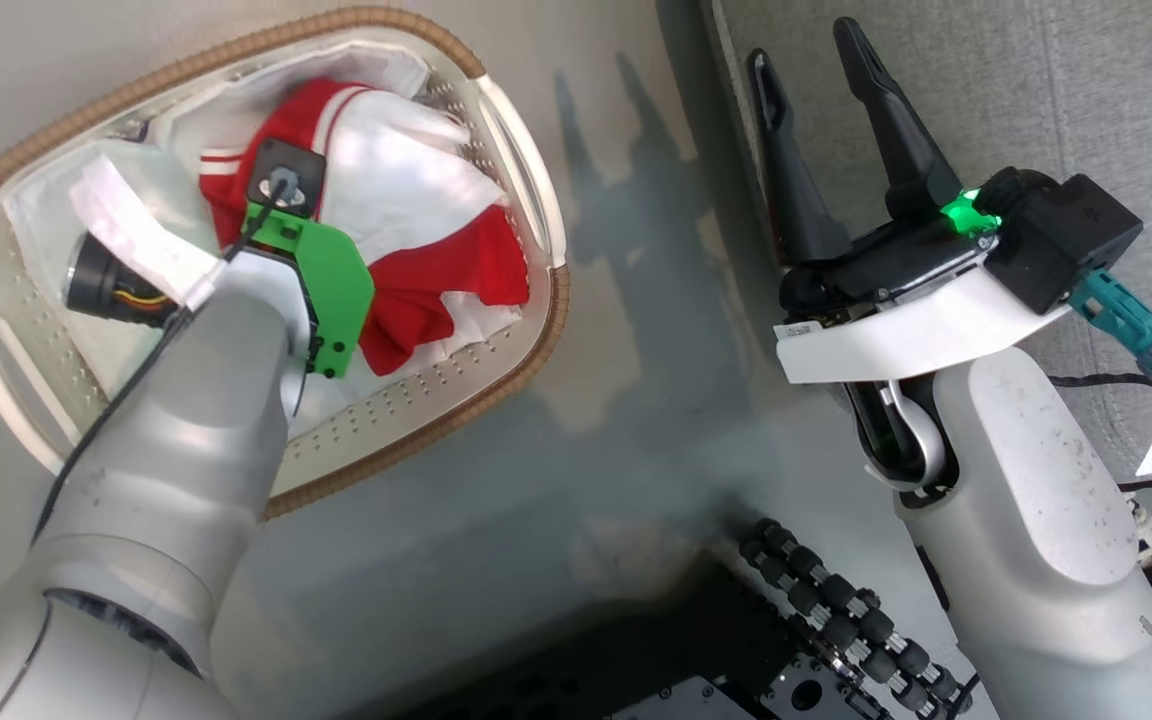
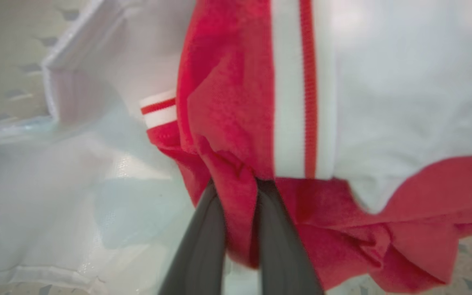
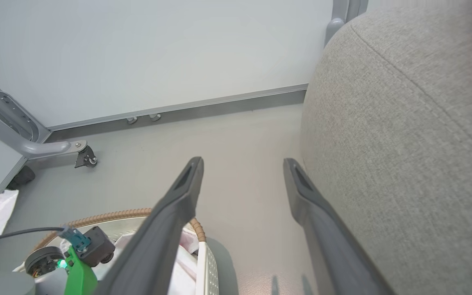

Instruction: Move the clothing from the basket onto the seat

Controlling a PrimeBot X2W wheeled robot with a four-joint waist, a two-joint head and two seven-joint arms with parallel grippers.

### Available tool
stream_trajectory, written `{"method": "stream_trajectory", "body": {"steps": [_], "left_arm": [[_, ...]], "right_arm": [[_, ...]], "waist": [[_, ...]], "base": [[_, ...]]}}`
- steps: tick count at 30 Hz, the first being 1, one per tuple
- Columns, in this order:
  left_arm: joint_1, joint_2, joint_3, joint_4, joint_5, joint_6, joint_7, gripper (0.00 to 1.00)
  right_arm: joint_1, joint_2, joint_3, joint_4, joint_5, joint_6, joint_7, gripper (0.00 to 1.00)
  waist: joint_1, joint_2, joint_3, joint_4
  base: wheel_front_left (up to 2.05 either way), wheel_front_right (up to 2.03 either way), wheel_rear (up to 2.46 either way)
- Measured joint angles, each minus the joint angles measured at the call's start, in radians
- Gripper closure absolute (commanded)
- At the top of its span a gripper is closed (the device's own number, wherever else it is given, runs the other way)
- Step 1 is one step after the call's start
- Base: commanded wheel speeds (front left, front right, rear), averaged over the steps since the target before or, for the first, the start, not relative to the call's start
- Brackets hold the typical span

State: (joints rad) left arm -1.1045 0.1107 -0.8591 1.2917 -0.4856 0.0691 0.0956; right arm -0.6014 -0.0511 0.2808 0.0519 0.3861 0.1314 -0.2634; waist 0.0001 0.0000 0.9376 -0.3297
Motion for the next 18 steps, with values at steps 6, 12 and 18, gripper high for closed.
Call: {"method": "stream_trajectory", "body": {"steps": [6,12,18], "left_arm": [[0.076,-0.025,0.025,-0.001,-0.038,-0.025,-0.092,1.00],[0.158,-0.044,0.061,-0.017,-0.099,-0.062,-0.227,1.00],[0.232,-0.055,0.108,-0.048,-0.163,-0.089,-0.334,1.00]], "right_arm": [[0.022,0.001,-0.005,0.028,-0.017,0.000,0.000,0.00],[0.062,-0.011,-0.012,0.064,-0.013,0.000,0.000,0.00],[0.112,-0.028,-0.017,0.089,-0.020,0.000,0.000,0.00]], "waist": [[0.0000,0.0000,-0.072,0.015],[0.0000,0.0000,-0.172,0.038],[0.0000,0.0000,-0.280,0.071]], "base": [[0.00,0.00,0.00],[0.00,0.00,0.00],[0.00,0.00,0.00]]}}
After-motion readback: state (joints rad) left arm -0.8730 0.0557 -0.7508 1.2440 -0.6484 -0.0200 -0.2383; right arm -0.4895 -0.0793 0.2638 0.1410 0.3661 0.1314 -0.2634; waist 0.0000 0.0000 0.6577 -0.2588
